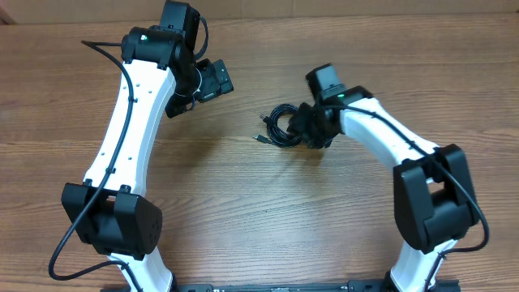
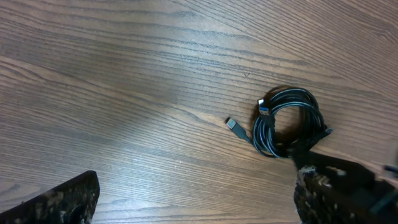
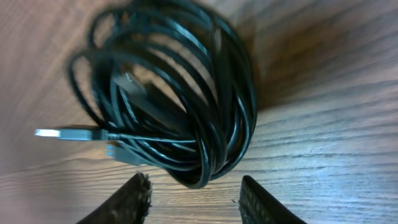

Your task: Untangle cables

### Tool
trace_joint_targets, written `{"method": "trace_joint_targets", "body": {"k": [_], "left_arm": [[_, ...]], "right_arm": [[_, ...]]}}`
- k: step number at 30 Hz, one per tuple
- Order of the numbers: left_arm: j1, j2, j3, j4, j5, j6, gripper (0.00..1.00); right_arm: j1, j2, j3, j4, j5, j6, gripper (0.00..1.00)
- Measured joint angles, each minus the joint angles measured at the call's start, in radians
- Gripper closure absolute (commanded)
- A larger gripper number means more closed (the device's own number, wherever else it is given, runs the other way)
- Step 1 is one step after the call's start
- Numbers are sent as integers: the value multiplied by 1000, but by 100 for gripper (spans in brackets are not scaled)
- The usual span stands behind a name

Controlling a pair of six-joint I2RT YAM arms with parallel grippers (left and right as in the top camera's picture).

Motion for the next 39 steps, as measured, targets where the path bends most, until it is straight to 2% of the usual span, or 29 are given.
{"method": "trace_joint_targets", "body": {"k": [7,12,14,19,22,29,33,39], "left_arm": [[0,0,0,0,0,0,0],[0,0,0,0,0,0,0],[0,0,0,0,0,0,0],[0,0,0,0,0,0,1],[0,0,0,0,0,0,0],[0,0,0,0,0,0,1],[0,0,0,0,0,0,0],[0,0,0,0,0,0,1]], "right_arm": [[21,16,0,21,73,63,63],[19,55,0,24,89,74,89],[19,66,0,26,92,77,94],[19,68,11,-16,91,82,96],[18,68,62,-129,88,68,96],[18,66,349,-336,69,-48,96],[18,51,460,-371,38,-106,96],[19,44,470,-393,8,-144,96]]}}
